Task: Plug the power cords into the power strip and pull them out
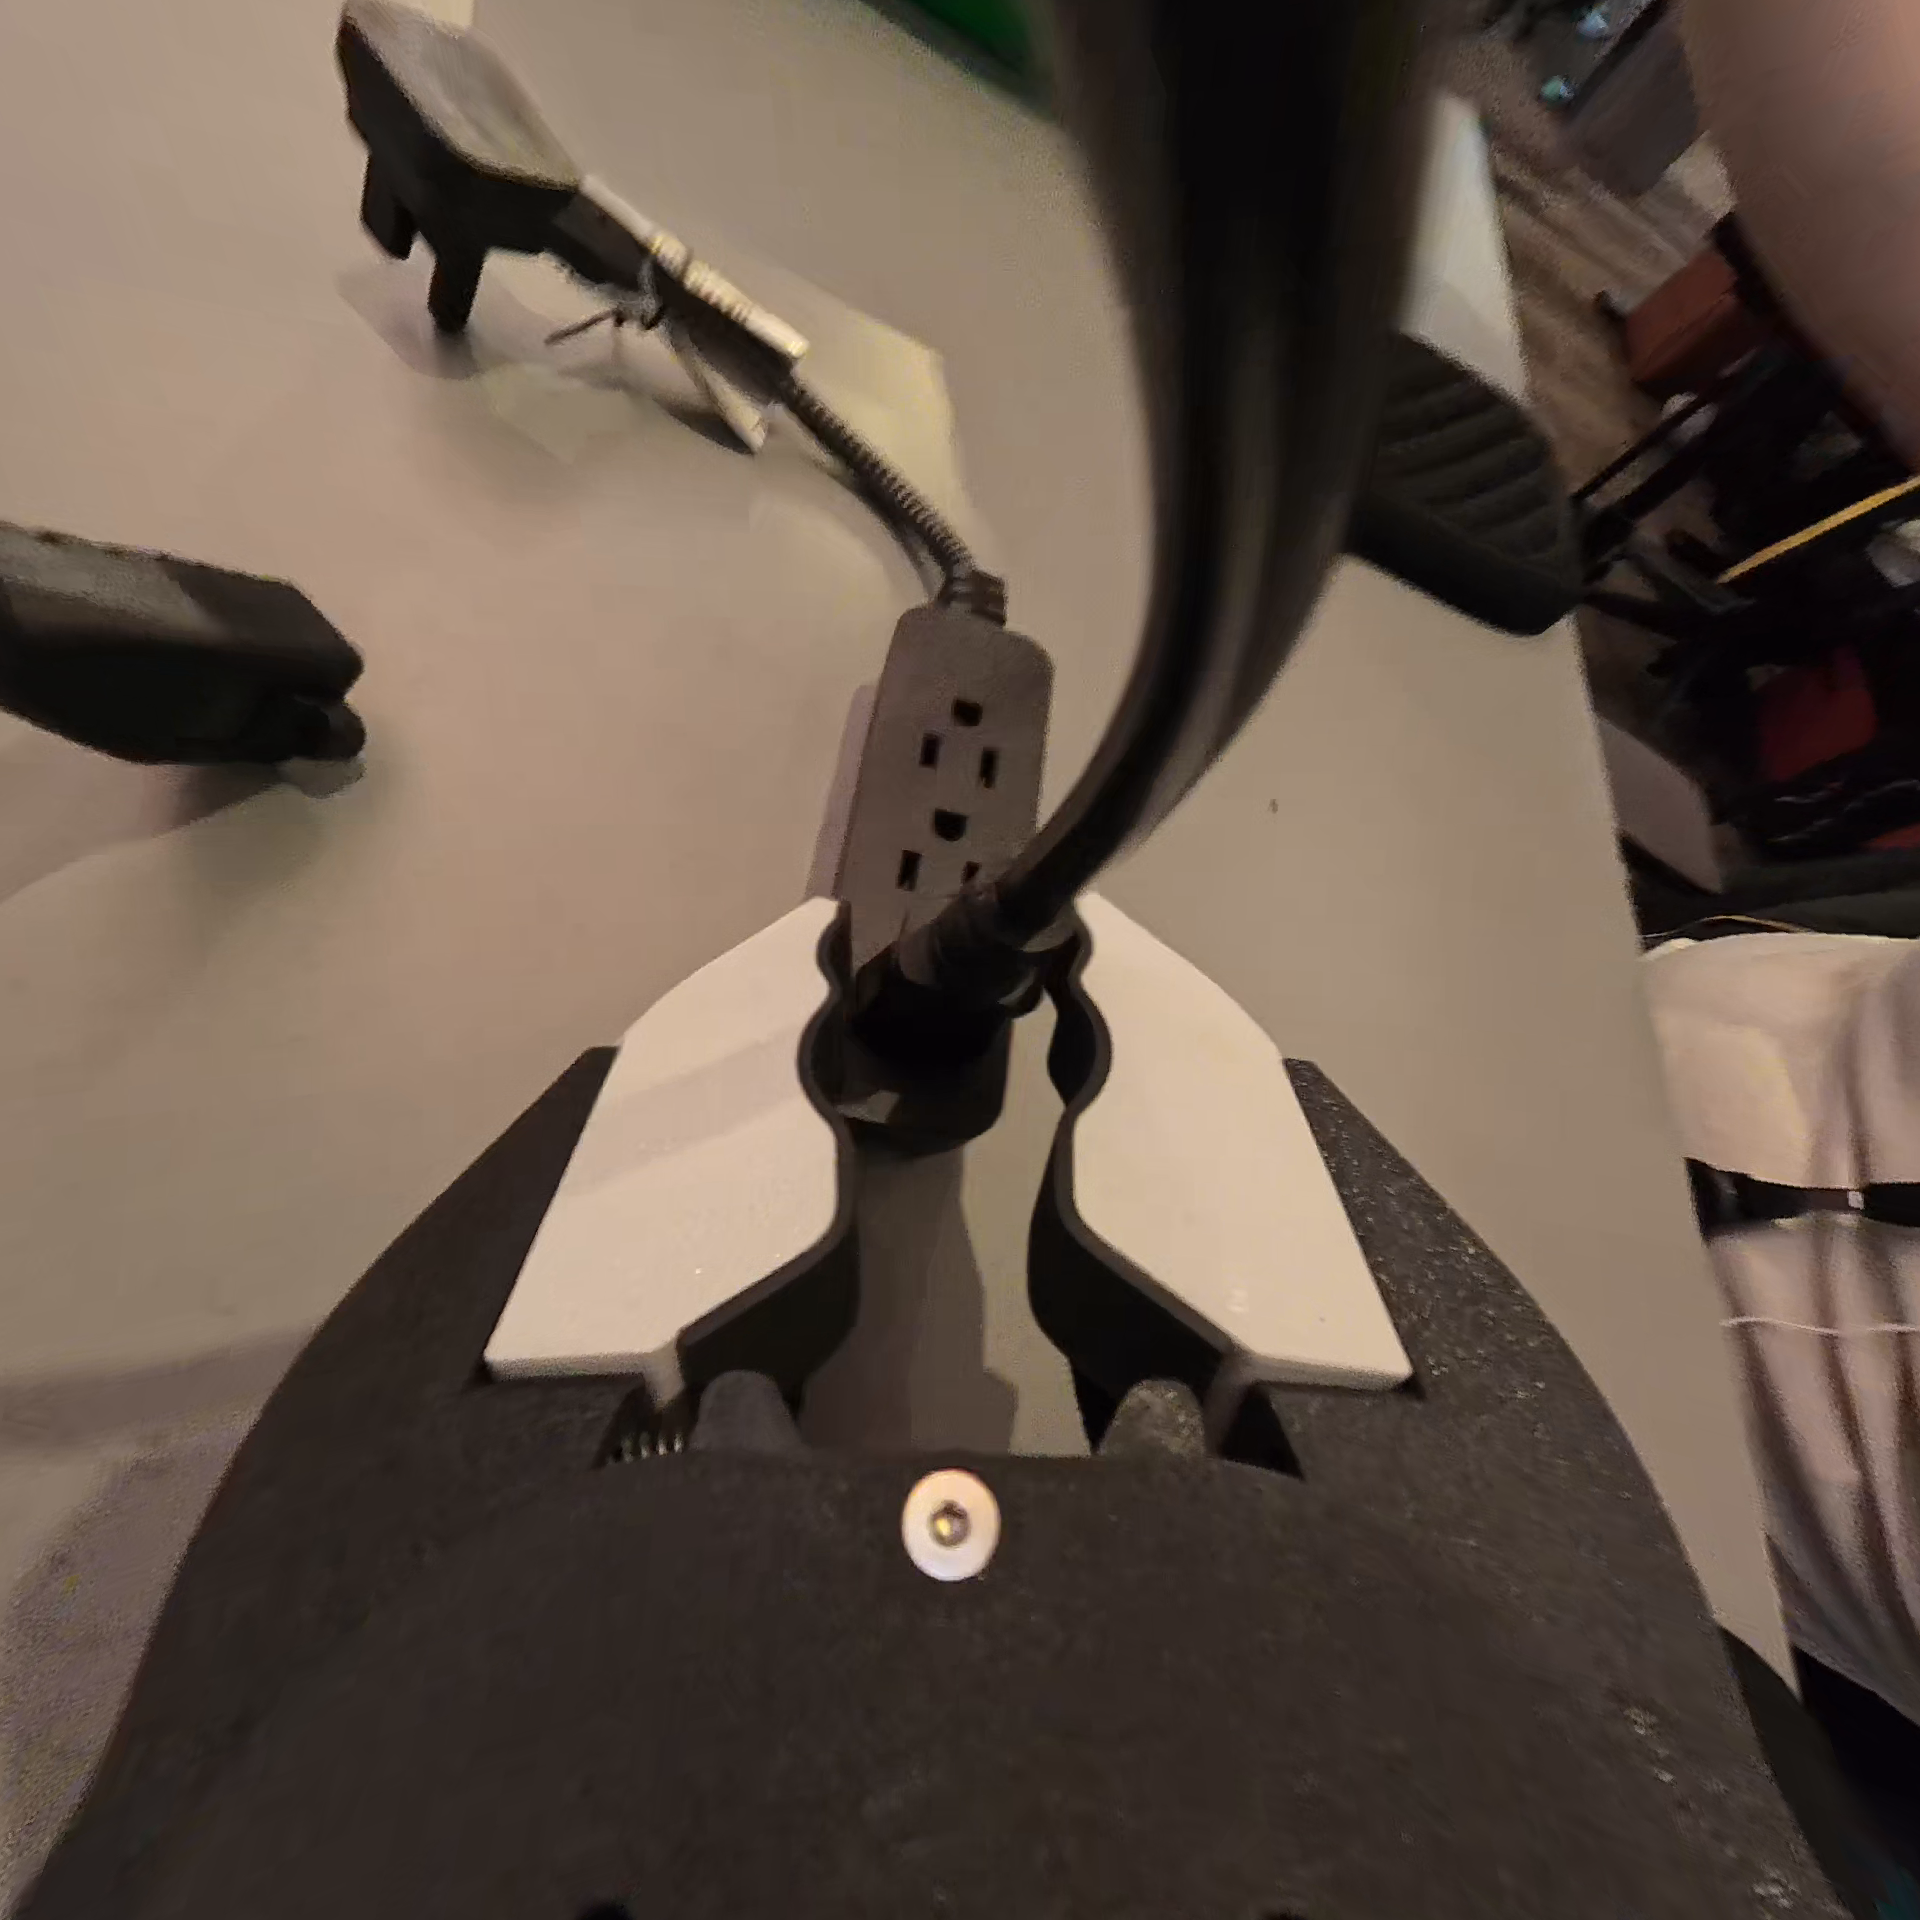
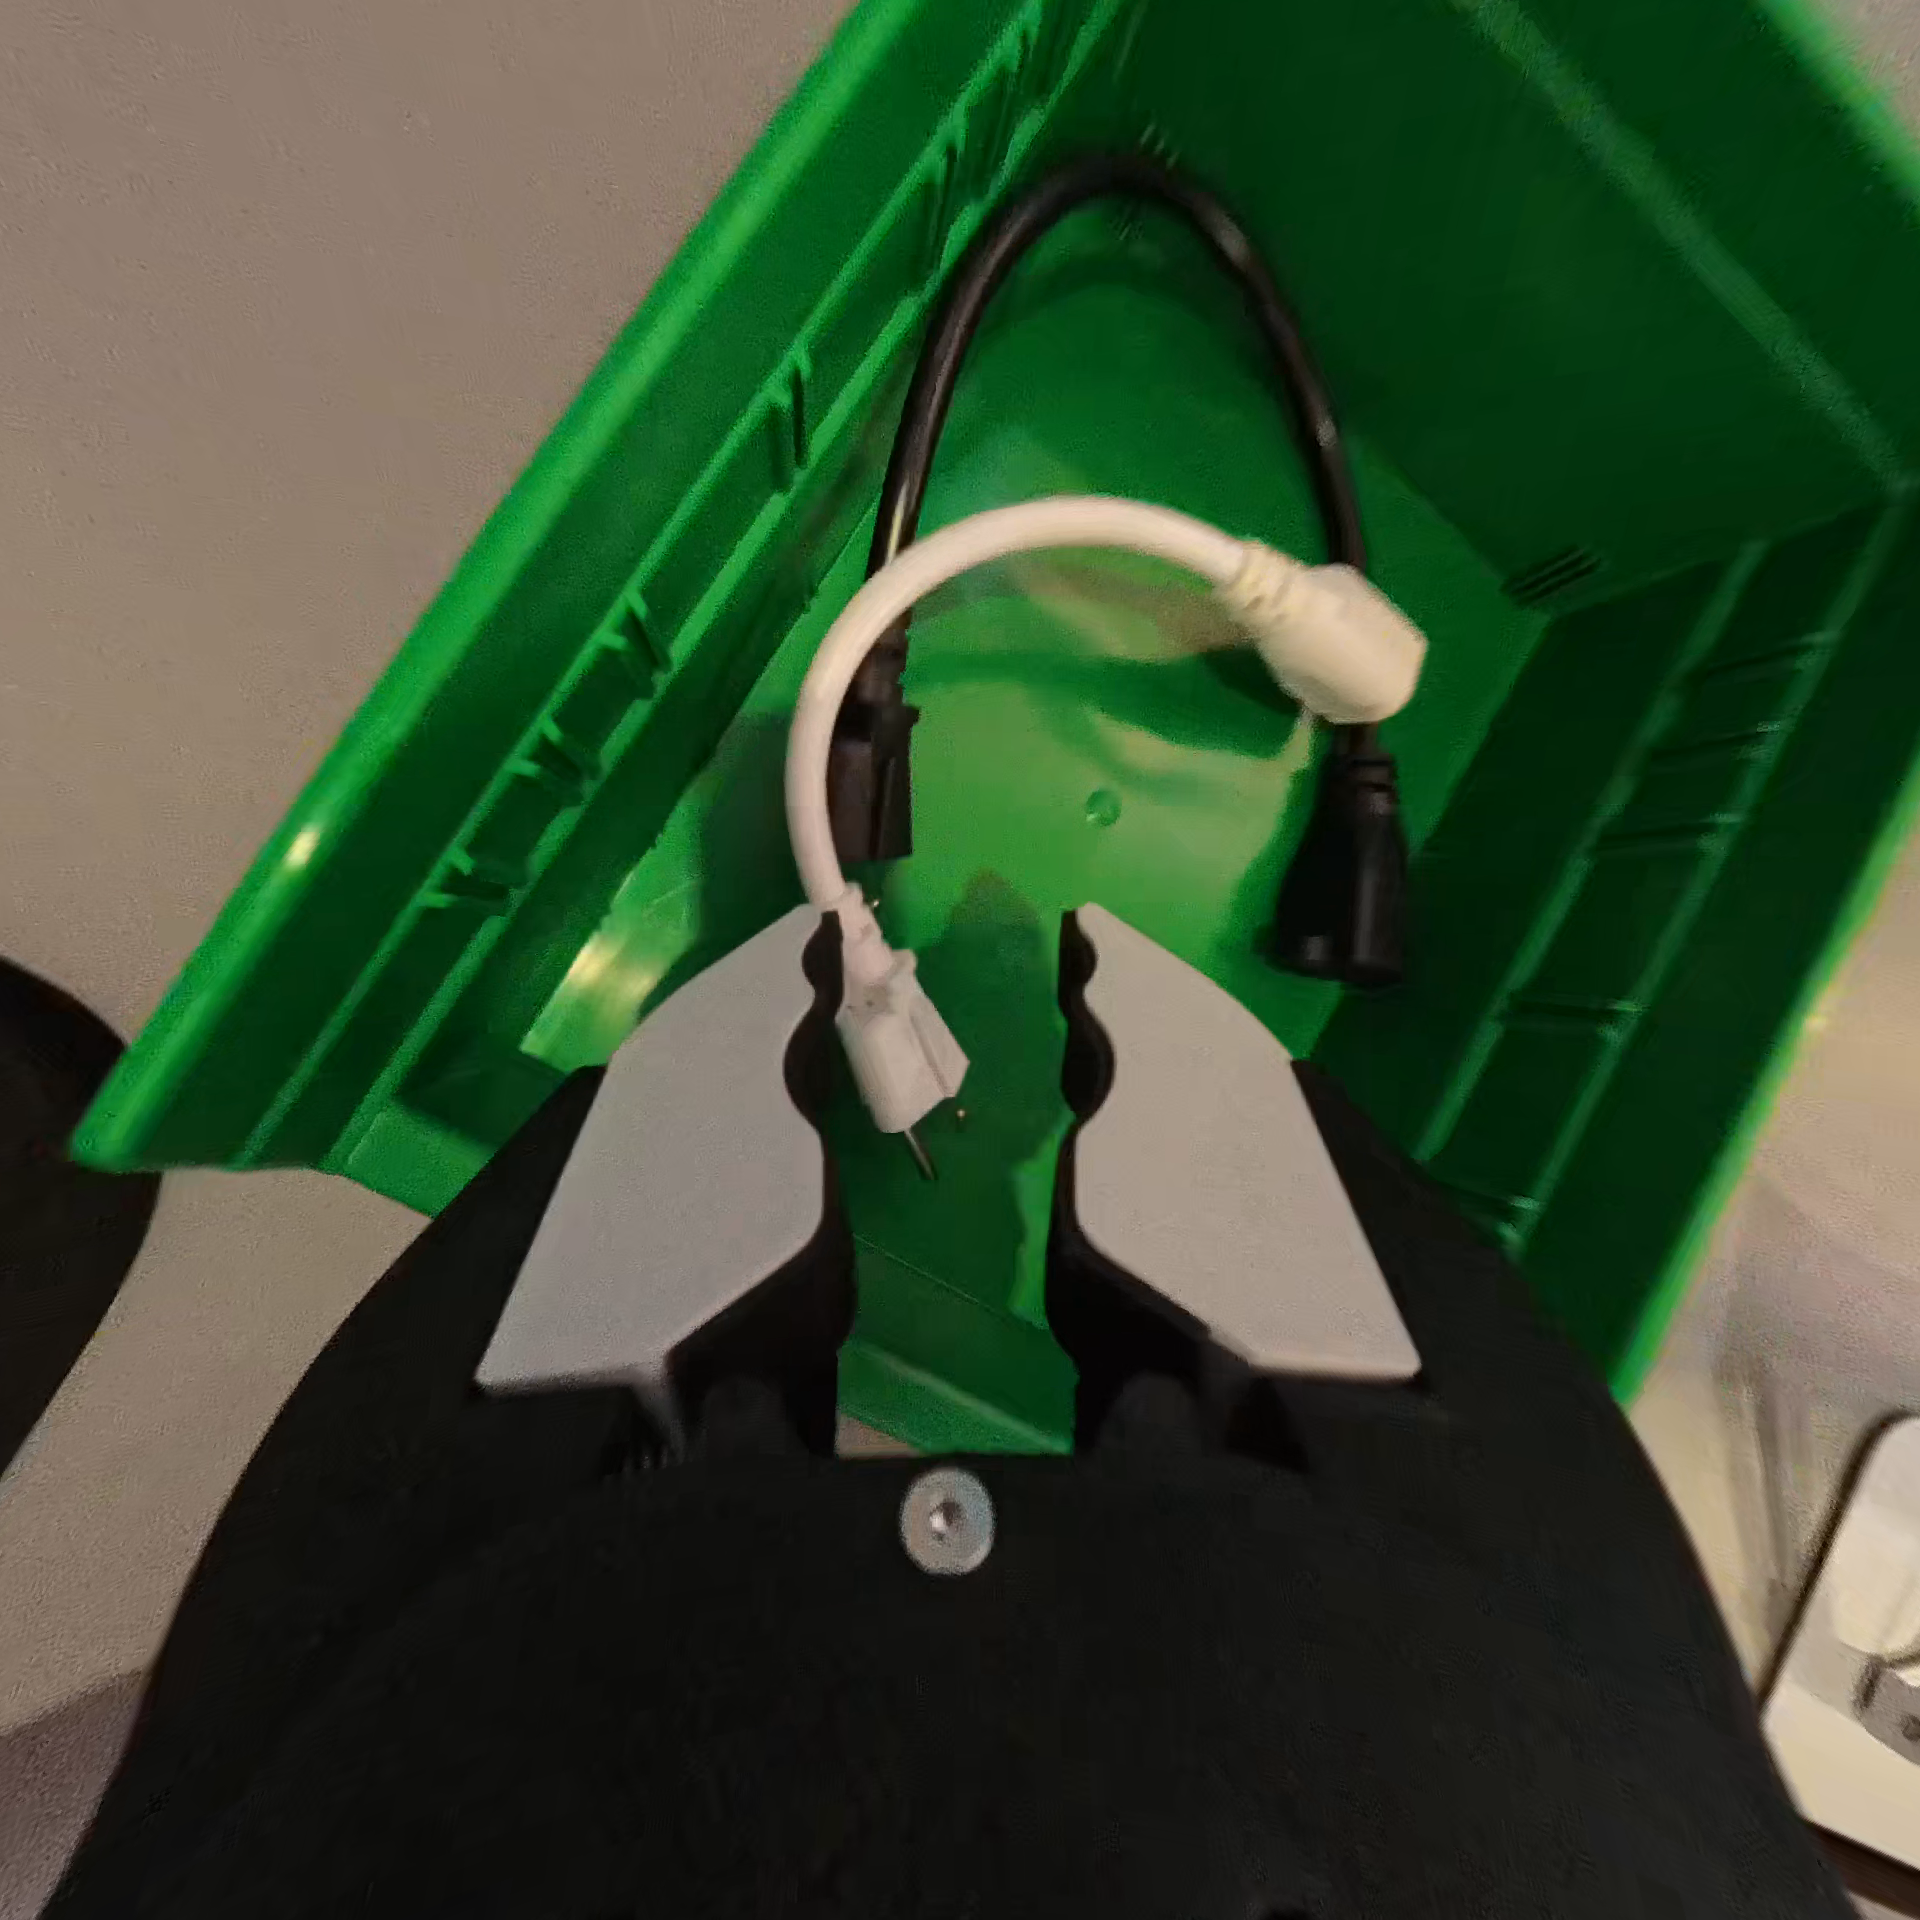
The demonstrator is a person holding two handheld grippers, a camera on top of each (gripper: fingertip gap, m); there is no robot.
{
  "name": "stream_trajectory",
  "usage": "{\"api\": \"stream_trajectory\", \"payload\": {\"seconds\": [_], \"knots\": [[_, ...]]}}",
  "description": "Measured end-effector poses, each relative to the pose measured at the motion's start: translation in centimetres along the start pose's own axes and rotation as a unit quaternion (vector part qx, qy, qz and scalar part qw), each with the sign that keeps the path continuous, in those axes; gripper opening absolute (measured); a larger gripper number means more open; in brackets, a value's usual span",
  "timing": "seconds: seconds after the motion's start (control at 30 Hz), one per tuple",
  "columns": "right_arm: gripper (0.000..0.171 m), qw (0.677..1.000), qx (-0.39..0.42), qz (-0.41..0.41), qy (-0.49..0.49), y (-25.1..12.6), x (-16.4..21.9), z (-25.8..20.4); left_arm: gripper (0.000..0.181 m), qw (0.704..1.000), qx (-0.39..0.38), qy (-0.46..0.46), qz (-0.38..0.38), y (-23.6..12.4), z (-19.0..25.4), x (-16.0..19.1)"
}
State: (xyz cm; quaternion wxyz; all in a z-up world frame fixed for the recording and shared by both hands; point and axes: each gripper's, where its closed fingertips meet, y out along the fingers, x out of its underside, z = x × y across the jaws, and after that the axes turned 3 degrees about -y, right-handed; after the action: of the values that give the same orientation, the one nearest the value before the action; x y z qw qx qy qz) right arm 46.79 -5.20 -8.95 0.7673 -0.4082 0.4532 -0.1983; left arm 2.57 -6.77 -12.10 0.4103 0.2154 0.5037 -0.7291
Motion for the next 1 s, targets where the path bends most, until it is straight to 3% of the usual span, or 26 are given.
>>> {"api": "stream_trajectory", "payload": {"seconds": [0.07, 0.13, 0.2, 0.27, 0.4, 0.5, 0.57, 0.63, 0.7, 0.73, 0.93, 1.0], "knots": [[0.044, 0.994, 0.054, 0.095, 0.0, -3.9, -3.5, 0.7, 0.034, 0.999, 0.011, 0.02, 0.038, -1.0, 0.8, -1.4], [0.044, 0.966, 0.078, 0.246, -0.021, -8.9, -8.9, -1.4, 0.045, 0.999, -0.01, 0.039, 0.032, -1.9, 1.0, -1.7], [0.045, 0.913, 0.039, 0.399, -0.076, -13.1, -14.3, -7.6, 0.053, 0.996, -0.059, 0.055, -0.037, -2.3, 0.2, -0.2], [0.046, 0.859, -0.015, 0.485, -0.164, -14.3, -17.9, -15.5, 0.059, 0.985, -0.111, 0.075, -0.109, -2.2, -0.9, 1.8], [0.057, 0.86, -0.169, 0.387, -0.288, -6.2, -20.4, -29.6, 0.054, 0.964, -0.157, 0.118, -0.179, -0.5, -2.2, 4.0], [0.057, 0.853, -0.254, 0.348, -0.294, -0.7, -21.7, -36.0, 0.047, 0.974, -0.127, 0.13, -0.137, 0.8, -1.6, 3.5], [0.056, 0.854, -0.323, 0.325, -0.247, 1.9, -22.5, -38.7, 0.047, 0.979, -0.115, 0.135, -0.105, 1.1, -1.7, 3.1], [0.05, 0.848, -0.389, 0.309, -0.184, 3.3, -23.4, -40.4, 0.046, 0.982, -0.097, 0.145, -0.073, 1.2, -1.7, 2.9], [0.028, 0.843, -0.432, 0.284, -0.148, 4.0, -23.6, -41.0, 0.045, 0.981, -0.099, 0.155, -0.066, 1.2, -1.8, 2.9], [0.025, 0.841, -0.443, 0.274, -0.145, 4.2, -23.6, -40.9, 0.045, 0.98, -0.103, 0.156, -0.063, 1.3, -1.9, 2.8], [0.031, 0.838, -0.416, 0.285, -0.208, 4.3, -22.4, -41.1, 0.045, 0.98, -0.1, 0.158, -0.064, 1.8, -1.5, 2.6], [0.025, 0.843, -0.398, 0.291, -0.216, 4.5, -22.5, -41.0, 0.045, 0.981, -0.102, 0.155, -0.061, 1.8, -1.5, 2.6]]}}
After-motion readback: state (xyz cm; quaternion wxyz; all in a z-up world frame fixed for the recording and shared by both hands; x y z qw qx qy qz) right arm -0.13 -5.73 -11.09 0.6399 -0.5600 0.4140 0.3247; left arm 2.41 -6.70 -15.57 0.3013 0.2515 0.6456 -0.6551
